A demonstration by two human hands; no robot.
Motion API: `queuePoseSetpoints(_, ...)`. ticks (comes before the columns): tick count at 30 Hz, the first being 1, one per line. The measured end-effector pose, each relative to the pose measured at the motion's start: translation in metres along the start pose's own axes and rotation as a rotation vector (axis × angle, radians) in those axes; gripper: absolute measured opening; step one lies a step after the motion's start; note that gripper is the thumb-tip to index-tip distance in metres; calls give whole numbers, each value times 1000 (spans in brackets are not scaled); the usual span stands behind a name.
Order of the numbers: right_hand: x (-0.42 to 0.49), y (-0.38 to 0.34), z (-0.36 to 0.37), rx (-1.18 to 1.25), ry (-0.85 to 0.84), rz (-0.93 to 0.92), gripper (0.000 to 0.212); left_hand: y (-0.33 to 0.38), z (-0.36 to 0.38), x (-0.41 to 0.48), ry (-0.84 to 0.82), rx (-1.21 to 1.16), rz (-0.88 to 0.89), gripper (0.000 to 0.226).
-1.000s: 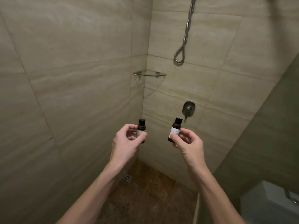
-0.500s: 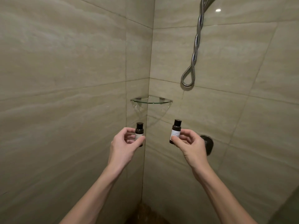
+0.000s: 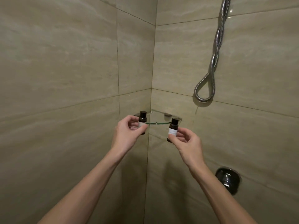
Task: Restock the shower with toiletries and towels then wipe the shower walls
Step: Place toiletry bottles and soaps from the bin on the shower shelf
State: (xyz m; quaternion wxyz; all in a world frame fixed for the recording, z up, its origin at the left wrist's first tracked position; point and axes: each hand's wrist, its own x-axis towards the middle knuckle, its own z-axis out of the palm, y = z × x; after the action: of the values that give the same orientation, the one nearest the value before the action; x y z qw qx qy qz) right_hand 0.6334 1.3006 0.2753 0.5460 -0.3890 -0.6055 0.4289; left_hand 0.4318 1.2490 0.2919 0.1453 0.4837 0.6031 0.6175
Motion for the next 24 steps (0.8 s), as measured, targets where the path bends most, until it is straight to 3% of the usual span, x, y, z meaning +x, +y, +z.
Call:
queuePoseSetpoints(10,149,24,60,-218,35,12,29,-54,60,159,-99,195,61,27)
queuePoseSetpoints(13,182,38,71,-360,48,21,28,-63,77,184,-108,280,66,36)
queuePoseSetpoints(24,244,62,96,-763,43,-25,23,-76,108,227,-148,536,96,23)
